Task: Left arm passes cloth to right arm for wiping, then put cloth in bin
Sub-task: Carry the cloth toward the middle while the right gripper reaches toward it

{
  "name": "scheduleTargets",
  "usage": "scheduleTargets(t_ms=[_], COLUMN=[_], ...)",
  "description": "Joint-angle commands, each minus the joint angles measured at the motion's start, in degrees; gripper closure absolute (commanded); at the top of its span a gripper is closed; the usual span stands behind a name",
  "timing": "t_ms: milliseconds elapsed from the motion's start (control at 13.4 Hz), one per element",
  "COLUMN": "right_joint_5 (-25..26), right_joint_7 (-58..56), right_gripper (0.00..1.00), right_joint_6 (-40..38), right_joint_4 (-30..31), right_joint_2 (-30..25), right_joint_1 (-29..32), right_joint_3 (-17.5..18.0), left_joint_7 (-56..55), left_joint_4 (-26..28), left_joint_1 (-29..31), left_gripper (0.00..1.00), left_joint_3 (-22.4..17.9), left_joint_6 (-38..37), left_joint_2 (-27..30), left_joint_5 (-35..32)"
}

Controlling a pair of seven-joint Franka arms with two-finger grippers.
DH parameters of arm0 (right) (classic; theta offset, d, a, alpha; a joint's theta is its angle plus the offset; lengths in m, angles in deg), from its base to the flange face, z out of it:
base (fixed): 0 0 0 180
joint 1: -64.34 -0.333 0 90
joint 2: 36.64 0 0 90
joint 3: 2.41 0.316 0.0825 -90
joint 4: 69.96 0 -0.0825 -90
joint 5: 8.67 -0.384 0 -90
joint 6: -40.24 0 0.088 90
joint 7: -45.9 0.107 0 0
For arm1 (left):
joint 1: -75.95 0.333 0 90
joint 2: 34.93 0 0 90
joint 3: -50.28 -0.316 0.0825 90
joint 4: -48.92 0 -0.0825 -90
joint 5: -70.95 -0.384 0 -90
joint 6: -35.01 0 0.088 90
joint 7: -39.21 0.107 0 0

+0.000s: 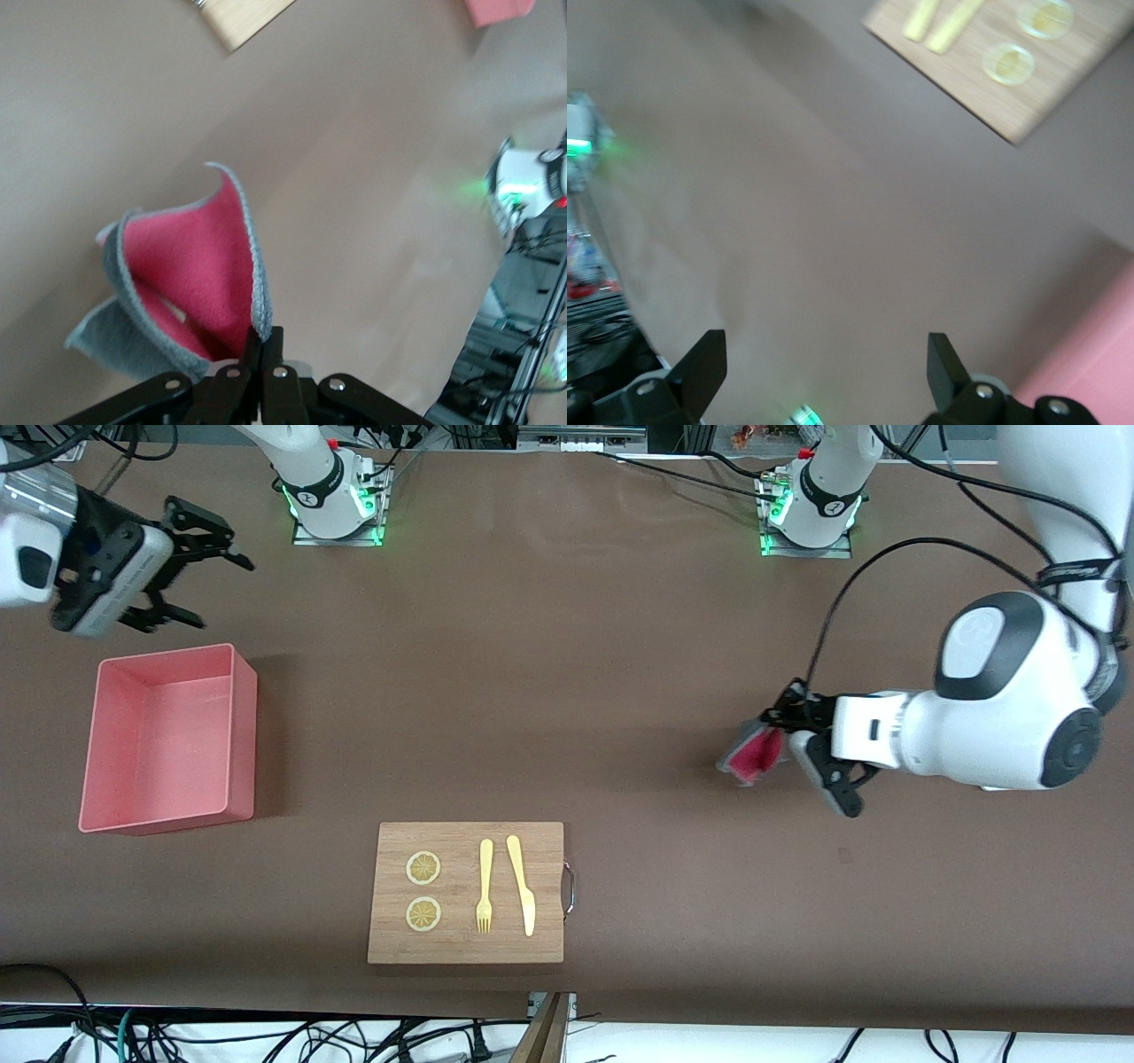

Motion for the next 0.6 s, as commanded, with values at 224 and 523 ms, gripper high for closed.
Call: scheduleTargets(t_ms=[224,523], right_joint_5=[-22.0,-41.0], right_joint_7=[-19.4,-38.9], right_gripper=[0.00,0.00], right_joint_6=[6.3,10.4], right_joint_4=[-1.3,-1.1], right_joint_2=[14.7,27.9], right_joint_1=[0.4,-0.8], right_joint_3=[0.1,0.2], left_joint_7=[0.7,0.7], left_joint_4=[-0.6,-0.5], left_joint_1=[-5.9,-12.1], left_gripper=[0.97,0.97], left_joint_3=[-0.2,-0.2], left_joint_6=[11.0,22.1], left_joint_2=[-2.4,-3.6], left_joint_5=[11.6,19.1])
